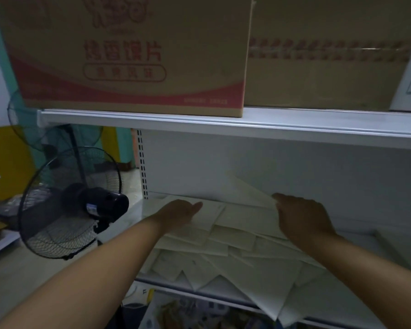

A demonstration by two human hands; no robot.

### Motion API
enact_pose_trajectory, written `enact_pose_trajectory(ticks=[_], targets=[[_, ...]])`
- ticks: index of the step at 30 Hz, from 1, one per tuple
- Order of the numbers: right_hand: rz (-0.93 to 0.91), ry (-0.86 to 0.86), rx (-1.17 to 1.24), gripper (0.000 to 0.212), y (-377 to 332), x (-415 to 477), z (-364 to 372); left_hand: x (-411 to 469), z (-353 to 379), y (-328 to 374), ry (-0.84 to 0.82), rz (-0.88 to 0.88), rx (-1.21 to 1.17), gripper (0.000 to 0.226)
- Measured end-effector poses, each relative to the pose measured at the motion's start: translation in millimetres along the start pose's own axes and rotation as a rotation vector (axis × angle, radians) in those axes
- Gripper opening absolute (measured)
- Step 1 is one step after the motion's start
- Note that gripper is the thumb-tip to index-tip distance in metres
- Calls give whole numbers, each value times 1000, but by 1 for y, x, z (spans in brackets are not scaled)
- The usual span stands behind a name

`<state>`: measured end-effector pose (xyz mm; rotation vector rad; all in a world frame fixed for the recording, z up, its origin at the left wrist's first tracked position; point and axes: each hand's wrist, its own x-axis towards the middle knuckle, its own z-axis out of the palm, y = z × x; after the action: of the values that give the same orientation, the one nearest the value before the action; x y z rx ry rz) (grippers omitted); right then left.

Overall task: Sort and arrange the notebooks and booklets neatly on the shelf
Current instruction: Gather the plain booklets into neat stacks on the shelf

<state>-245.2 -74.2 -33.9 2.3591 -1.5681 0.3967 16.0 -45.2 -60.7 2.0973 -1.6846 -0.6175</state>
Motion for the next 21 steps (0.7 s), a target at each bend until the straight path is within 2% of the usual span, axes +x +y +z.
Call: enact_pose_trajectory(ticks=[2, 4, 6, 8, 9, 11, 12, 14, 16, 18, 21], targets=[[-48, -10, 65, 40, -36, 7, -2, -6, 0, 8, -63, -34, -531, 56], [-145, -34, 164, 39, -78, 10, -1, -17, 0, 19, -126, -79, -1091, 36], [-329, -6, 255, 35, -110, 10, 10, -22, -1, 15, 7, -117, -1419, 19], [-508, -42, 355, 43, -126, 10, 26, -27, -6, -5, 193, -156, -1507, 24], [-542, -126, 423, 57, -129, 11, 36, -31, -10, -18, 274, -169, -1513, 28], [-459, -328, 538, 88, -126, 18, 53, -40, -17, -43, 427, -207, -1481, 29], [-412, -385, 537, 95, -123, 22, 61, -47, -20, -51, 490, -238, -1461, 29], [-384, -430, 388, 85, -119, 31, 77, -59, -25, -66, 580, -300, -1413, 29], [-380, -377, 297, 67, -119, 39, 89, -68, -28, -79, 631, -344, -1388, 25], [-388, -271, 251, 43, -123, 46, 94, -75, -30, -89, 638, -377, -1367, 22], [-500, -57, 109, 23, -131, 50, 97, -84, -30, -97, 610, -413, -1336, 27]])
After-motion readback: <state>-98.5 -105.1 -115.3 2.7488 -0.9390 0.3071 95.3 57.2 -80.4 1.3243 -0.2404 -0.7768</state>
